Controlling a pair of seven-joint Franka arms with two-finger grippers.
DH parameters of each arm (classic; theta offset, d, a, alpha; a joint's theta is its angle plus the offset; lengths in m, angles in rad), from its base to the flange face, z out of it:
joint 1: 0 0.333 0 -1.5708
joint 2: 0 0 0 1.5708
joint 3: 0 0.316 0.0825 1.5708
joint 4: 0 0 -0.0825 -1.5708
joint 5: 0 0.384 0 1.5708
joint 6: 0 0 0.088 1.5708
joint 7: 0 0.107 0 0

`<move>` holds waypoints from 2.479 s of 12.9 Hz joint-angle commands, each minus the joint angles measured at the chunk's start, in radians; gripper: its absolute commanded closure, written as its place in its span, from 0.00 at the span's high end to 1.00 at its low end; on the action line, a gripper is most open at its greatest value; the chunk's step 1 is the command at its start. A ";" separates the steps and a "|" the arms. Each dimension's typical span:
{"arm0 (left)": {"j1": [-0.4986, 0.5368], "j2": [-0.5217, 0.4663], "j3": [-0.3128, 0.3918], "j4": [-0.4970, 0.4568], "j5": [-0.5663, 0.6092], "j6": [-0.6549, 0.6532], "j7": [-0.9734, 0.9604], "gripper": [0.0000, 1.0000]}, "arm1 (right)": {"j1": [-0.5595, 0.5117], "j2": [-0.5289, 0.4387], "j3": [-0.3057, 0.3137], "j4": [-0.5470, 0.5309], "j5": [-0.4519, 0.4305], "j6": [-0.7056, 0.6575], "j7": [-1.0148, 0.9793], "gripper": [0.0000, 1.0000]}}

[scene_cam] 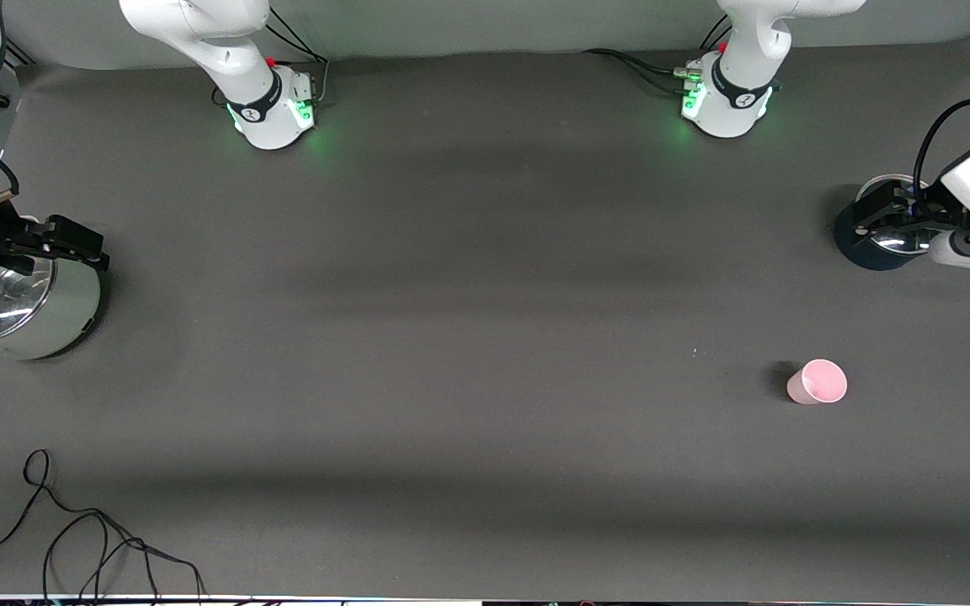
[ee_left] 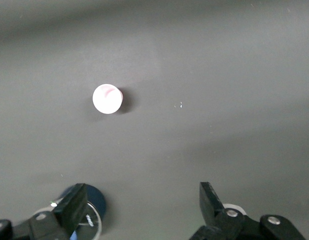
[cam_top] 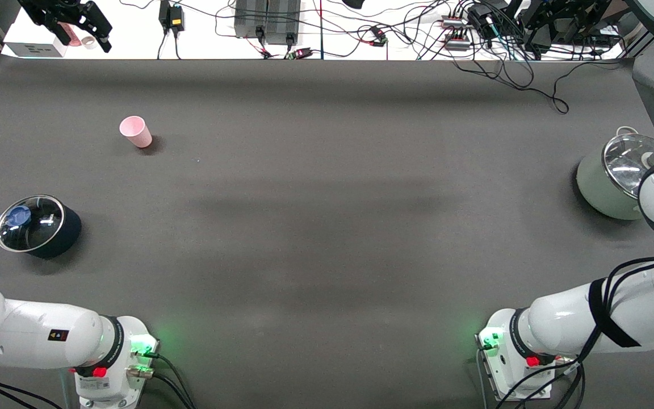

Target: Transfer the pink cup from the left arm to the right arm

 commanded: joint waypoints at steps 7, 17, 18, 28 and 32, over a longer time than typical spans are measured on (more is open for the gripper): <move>0.261 0.161 0.008 0.065 -0.350 0.070 0.749 1.00 | -0.001 0.011 -0.012 0.022 -0.014 -0.015 -0.014 1.00; 0.577 0.564 0.008 0.064 -0.781 0.087 1.785 1.00 | -0.001 0.011 -0.014 0.026 -0.013 -0.035 -0.014 1.00; 0.613 0.621 0.008 0.064 -0.829 0.111 1.920 1.00 | -0.001 0.011 -0.014 0.026 -0.013 -0.035 -0.014 1.00; 0.680 0.939 -0.041 0.047 -1.154 0.118 2.429 1.00 | 0.002 0.014 -0.017 0.013 -0.013 -0.058 -0.015 1.00; 0.655 0.970 -0.046 0.032 -1.182 0.170 2.466 1.00 | 0.000 0.029 -0.017 0.016 -0.033 -0.063 -0.015 1.00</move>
